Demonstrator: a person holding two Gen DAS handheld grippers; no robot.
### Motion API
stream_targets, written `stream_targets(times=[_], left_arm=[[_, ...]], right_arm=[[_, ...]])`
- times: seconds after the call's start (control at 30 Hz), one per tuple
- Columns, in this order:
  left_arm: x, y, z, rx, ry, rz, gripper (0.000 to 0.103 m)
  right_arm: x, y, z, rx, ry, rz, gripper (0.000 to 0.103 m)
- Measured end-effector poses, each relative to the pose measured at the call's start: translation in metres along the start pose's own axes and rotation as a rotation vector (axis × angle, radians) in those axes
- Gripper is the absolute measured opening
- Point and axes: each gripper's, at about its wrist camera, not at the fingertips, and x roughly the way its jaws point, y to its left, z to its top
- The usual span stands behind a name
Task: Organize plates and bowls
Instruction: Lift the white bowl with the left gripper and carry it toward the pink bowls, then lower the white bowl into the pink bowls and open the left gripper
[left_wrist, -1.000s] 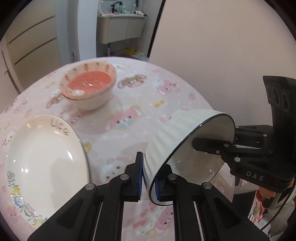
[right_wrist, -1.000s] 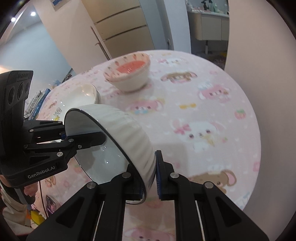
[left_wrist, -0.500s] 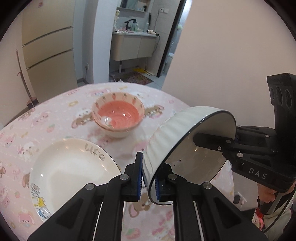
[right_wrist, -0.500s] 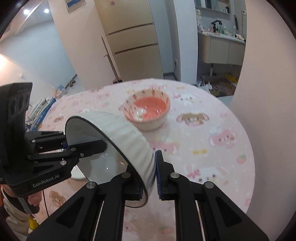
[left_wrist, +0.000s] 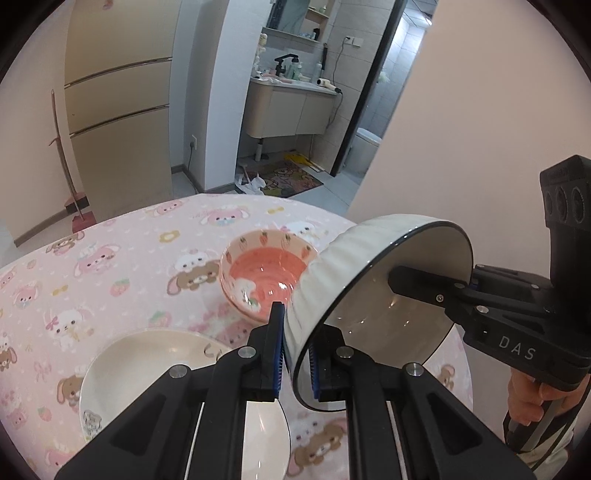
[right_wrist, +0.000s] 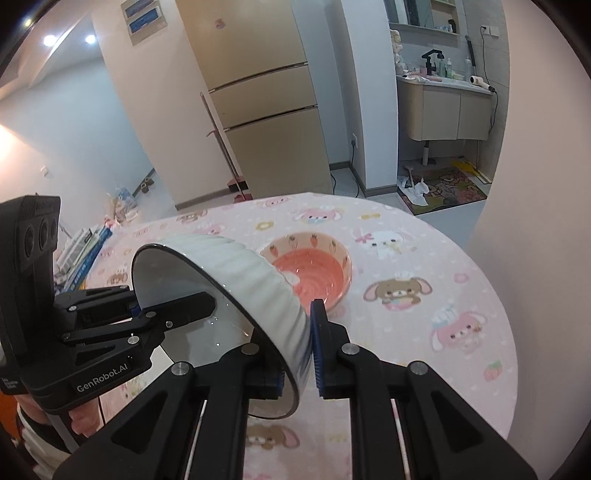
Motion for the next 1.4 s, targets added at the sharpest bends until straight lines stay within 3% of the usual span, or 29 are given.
stream_targets(times=[0.23, 0.53, 0.93, 1.4], left_arm=[[0.024, 0.015, 0.014, -0.049, 0.009, -0.005, 0.012], [0.058, 0.034, 0.023, -0.066, 0.052, 0.054, 0.013], [0.089, 0.034, 0.028, -0.026, 0.077, 0.102, 0.013], [0.101, 0.03, 0.022, 0.071, 0.057, 0.225, 0.016]], right_arm=[[0.022, -0.009, 0.02, 0.019, 0.013, -0.002, 0.013], [0.065, -0.021, 0.026, 0.08, 0.044, 0.01, 0.013], [0.094, -0.037, 0.031, 0.103, 0.077, -0.02, 0.013], [0.107, -0.025, 0.028, 0.007, 0.061, -0.113, 0.01]])
